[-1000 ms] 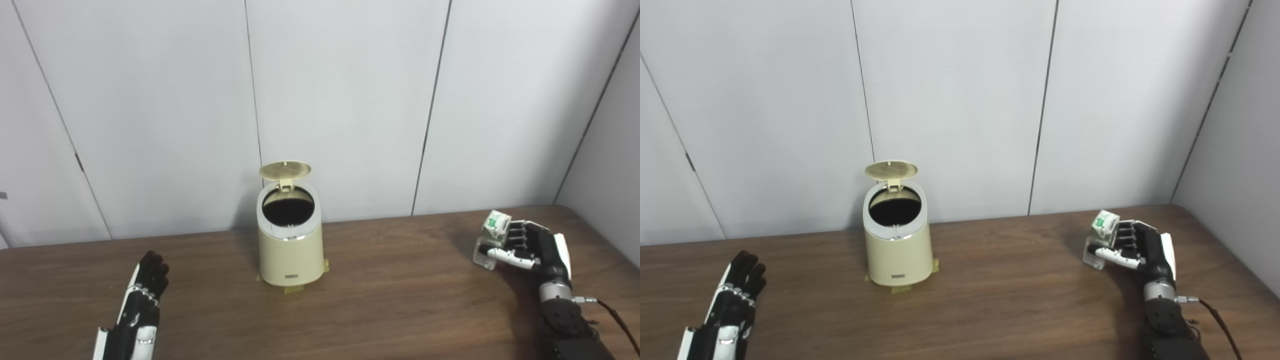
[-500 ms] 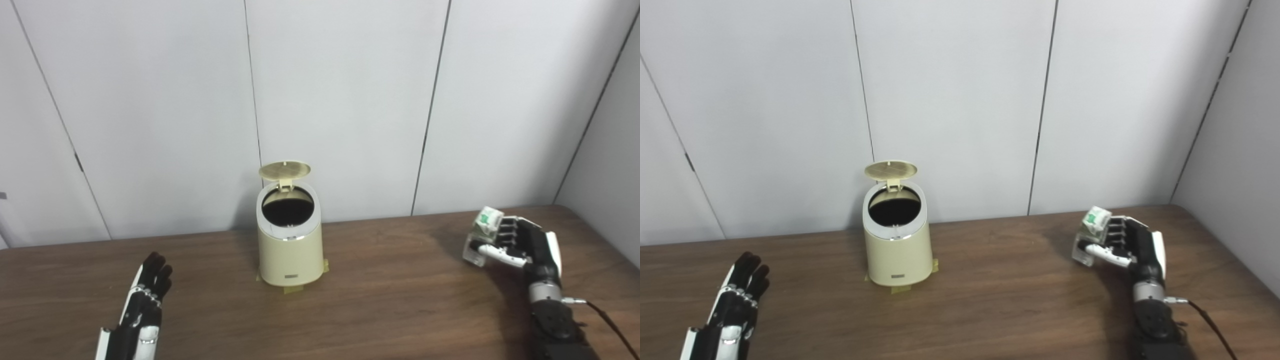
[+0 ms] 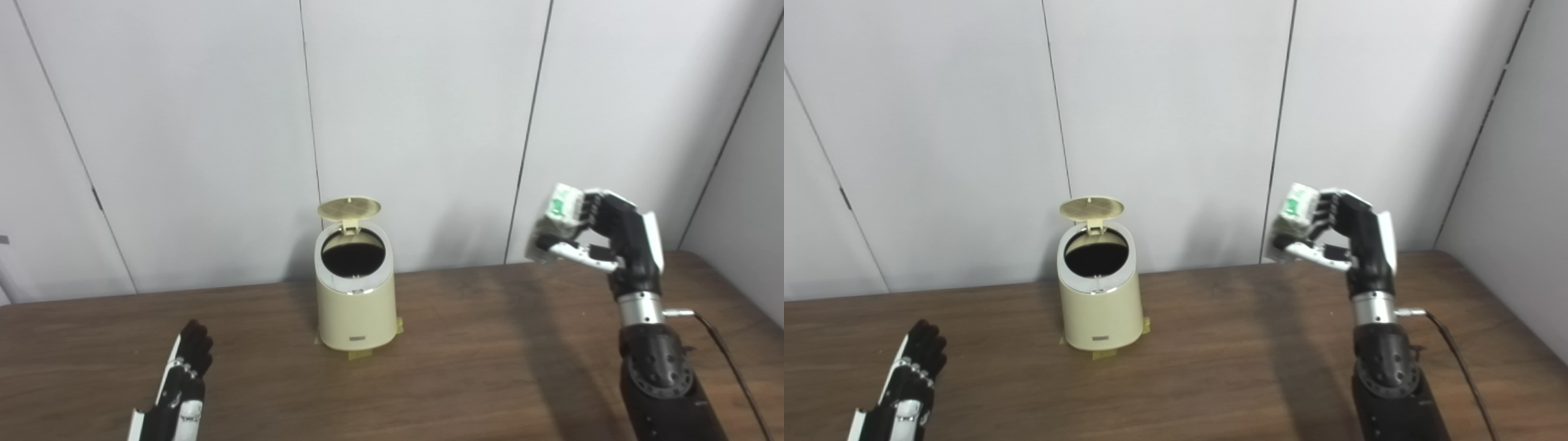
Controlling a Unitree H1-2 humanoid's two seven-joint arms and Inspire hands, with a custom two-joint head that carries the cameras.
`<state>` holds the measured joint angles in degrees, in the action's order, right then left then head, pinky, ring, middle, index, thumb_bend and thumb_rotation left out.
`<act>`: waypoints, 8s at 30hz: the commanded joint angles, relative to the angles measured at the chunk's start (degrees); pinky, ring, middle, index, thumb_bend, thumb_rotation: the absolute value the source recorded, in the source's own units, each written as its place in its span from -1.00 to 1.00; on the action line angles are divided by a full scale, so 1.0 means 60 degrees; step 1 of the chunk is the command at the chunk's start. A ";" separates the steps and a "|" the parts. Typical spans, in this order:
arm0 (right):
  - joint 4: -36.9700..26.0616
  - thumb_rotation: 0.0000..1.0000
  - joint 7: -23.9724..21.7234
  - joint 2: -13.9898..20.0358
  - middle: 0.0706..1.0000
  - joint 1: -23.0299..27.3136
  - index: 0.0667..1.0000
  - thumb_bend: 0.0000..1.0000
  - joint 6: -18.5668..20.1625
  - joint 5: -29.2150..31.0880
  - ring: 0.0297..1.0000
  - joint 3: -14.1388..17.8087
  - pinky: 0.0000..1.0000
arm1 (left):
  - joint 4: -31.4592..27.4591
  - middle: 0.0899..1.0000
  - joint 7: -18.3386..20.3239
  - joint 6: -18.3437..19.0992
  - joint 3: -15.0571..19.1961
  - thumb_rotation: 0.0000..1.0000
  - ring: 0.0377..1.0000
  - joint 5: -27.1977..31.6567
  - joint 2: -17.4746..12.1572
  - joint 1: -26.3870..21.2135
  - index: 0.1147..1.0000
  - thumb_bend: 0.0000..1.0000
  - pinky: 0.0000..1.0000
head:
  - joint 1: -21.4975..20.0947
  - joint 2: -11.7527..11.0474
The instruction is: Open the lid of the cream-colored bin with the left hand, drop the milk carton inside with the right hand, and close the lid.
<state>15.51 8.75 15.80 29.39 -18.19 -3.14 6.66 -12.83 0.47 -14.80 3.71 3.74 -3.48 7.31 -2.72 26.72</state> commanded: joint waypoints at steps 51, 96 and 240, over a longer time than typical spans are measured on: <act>0.2452 -1.00 0.0427 -0.2158 -0.16 0.3251 -0.06 0.04 -0.1456 -0.1294 -0.22 -0.3612 -0.30 | 0.1108 0.98 -0.0374 -0.1324 -0.0831 0.79 0.96 -0.0848 0.0706 0.0887 0.97 -0.18 1.00 | 0.1113 -0.0029; 0.4258 -1.00 0.2972 -0.1081 -0.09 0.4543 -0.09 0.03 -0.1456 -0.1476 -0.14 -0.6063 -0.16 | 0.1088 0.94 -0.0785 -0.1565 -0.1275 0.80 0.94 -0.1983 0.0564 0.1094 0.95 -0.05 0.88 | 0.1522 -0.0020; 0.5849 -0.76 0.6579 -0.0680 0.28 0.4718 0.30 0.81 -0.1456 -0.2271 0.24 -0.8862 0.13 | 0.0944 0.95 -0.0591 -0.1732 -0.1396 0.56 0.94 -0.2058 0.0341 0.1355 0.91 -0.06 0.88 | 0.1774 -0.0063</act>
<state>51.90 47.78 11.17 54.07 -25.51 -17.84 -48.15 -9.11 -3.48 -23.77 -2.80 -7.55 -2.52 6.48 7.91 26.28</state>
